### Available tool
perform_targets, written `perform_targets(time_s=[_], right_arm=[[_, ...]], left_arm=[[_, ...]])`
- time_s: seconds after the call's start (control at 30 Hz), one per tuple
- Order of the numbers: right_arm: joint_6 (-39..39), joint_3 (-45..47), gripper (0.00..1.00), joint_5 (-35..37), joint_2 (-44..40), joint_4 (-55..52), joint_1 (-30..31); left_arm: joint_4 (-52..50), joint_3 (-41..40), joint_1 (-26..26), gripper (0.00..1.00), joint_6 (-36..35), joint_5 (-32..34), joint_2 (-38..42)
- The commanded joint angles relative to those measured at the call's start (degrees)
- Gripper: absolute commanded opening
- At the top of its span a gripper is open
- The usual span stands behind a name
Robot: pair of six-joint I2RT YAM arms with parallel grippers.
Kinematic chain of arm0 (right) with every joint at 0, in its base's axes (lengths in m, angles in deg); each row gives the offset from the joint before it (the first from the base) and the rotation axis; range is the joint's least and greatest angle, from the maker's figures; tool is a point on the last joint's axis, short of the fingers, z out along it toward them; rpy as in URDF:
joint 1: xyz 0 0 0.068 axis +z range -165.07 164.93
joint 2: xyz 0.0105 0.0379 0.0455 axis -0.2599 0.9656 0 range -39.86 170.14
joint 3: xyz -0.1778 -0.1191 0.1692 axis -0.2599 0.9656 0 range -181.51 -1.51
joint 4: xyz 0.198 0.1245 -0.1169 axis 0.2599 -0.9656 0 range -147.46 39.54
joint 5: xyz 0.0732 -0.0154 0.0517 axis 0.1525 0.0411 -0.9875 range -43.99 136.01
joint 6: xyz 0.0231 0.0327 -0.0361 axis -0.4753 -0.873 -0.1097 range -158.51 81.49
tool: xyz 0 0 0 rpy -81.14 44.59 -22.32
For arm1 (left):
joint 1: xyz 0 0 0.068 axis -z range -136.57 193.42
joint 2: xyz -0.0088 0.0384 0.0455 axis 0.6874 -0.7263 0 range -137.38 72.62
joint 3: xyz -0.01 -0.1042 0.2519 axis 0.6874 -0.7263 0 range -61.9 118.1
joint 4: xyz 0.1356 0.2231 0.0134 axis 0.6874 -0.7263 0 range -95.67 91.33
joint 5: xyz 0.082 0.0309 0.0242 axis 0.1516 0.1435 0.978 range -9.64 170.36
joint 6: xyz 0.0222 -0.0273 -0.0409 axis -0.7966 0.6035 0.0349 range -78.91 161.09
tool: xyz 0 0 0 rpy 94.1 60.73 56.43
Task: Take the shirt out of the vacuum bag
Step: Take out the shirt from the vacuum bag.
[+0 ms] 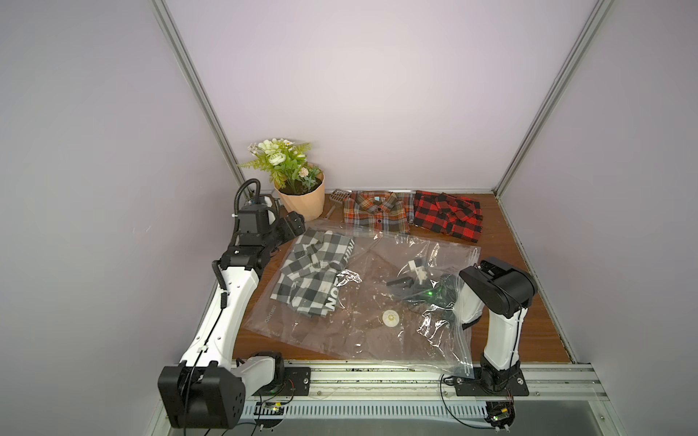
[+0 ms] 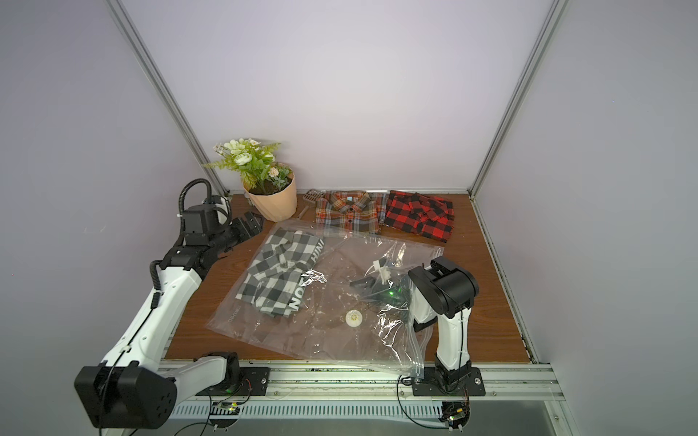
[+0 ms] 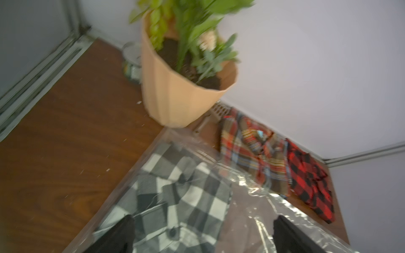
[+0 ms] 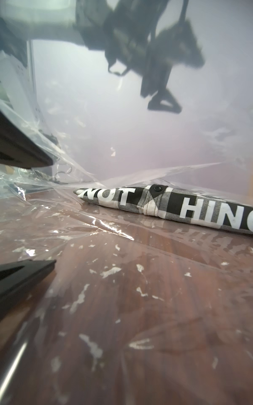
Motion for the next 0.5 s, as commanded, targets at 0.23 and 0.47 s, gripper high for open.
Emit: perform_targets(time_s=[0.23, 0.47], right_arm=[[0.99, -1.16, 0.70, -1.63, 2.79, -2.56, 0.40], [-2.05, -1.08, 0.69, -2.74, 6.92, 4.13, 0.40]], left_arm=[[-8.89, -3.51, -15.32, 0.99, -17.49, -11.59, -8.97], [-10.37, -1.88, -16.62, 0.91, -23.96, -12.46, -16.92]])
